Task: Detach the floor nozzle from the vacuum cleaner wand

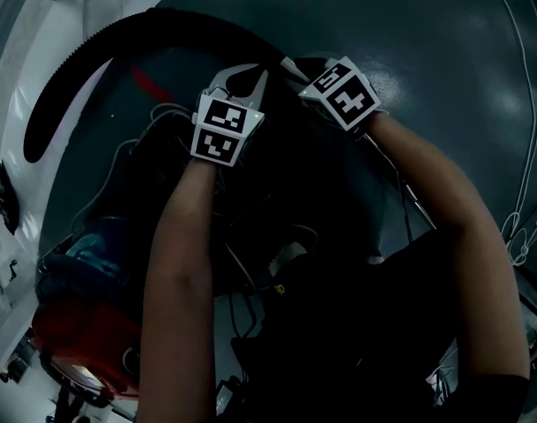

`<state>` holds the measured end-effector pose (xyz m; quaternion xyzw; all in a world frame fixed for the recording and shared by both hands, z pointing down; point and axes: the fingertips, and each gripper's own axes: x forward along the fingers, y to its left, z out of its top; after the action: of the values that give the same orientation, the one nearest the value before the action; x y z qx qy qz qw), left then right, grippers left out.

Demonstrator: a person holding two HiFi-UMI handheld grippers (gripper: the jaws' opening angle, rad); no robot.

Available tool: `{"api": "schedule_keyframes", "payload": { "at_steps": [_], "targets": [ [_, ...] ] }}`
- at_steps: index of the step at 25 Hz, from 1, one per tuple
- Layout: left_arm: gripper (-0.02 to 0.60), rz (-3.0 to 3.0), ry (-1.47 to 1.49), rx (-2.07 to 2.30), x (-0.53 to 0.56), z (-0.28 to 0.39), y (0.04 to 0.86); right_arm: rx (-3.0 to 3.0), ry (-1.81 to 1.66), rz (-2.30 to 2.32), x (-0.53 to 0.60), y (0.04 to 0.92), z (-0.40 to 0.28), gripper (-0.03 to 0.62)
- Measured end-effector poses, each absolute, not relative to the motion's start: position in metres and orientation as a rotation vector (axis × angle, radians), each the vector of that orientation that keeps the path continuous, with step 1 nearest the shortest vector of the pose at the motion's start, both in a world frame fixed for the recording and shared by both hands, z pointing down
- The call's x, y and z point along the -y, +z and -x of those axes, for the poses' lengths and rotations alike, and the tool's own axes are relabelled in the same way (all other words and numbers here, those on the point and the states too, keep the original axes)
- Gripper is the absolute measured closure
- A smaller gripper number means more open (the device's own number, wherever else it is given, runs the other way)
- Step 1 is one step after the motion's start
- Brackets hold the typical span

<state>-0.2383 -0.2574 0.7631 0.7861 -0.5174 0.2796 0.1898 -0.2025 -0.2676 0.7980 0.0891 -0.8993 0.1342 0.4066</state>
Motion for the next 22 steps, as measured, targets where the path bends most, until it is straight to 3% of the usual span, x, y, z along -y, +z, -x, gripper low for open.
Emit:
{"api": "schedule_keyframes", "payload": {
  "at_steps": [22],
  "targets": [
    [0.574,-2.207,0.765,1.444,0.261,0.236,0.766,2.266,0.340,-0.262,0.259,0.782,0.198,0.424]
  ]
}}
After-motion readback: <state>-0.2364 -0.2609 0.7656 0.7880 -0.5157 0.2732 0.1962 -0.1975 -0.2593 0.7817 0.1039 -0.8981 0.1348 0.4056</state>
